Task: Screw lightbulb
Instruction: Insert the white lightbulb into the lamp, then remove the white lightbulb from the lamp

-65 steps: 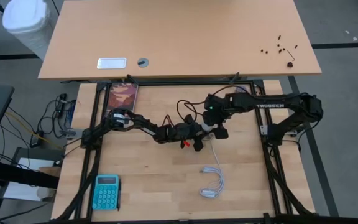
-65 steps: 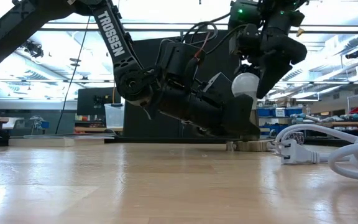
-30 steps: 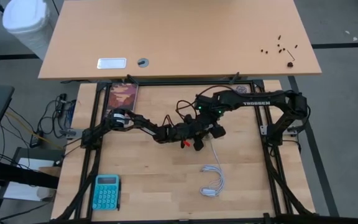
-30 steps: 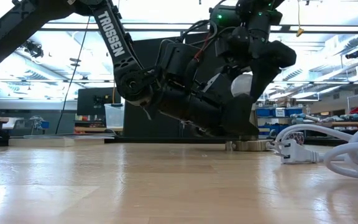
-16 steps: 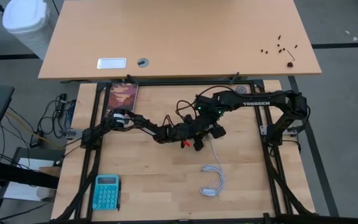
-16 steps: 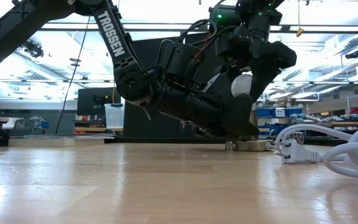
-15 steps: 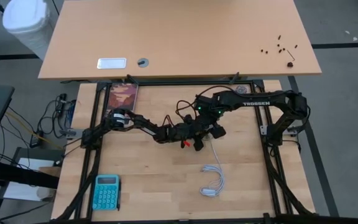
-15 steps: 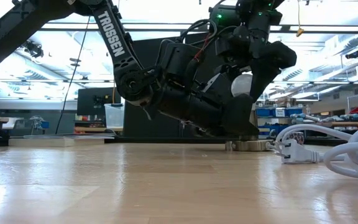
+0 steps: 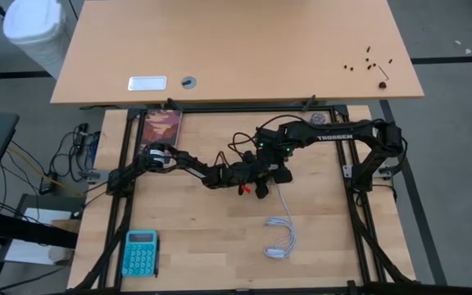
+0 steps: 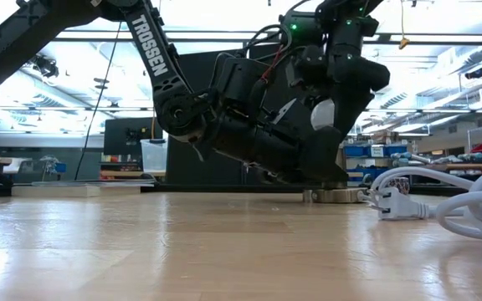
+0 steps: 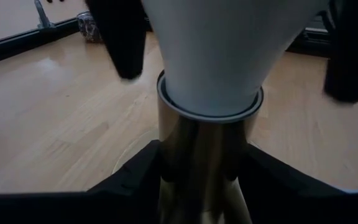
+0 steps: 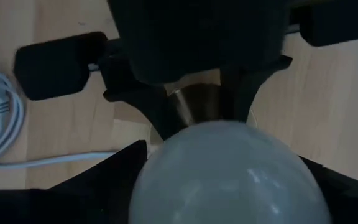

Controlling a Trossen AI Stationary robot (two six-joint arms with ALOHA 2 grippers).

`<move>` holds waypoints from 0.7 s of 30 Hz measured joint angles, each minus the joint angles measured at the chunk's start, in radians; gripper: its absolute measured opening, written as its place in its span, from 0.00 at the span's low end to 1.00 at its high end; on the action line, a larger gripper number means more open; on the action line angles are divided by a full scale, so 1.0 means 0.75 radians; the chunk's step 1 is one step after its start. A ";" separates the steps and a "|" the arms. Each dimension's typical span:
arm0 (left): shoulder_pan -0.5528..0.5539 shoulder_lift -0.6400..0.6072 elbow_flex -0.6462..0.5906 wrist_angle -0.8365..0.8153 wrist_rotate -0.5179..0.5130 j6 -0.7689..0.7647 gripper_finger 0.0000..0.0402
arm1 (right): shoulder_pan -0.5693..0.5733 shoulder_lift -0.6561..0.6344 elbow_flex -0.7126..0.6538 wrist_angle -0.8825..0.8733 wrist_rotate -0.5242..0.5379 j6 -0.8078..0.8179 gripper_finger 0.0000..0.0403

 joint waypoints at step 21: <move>0.008 -0.217 -0.003 -0.440 0.050 -0.068 0.83 | -0.158 -0.371 0.035 -0.080 -0.031 0.048 0.83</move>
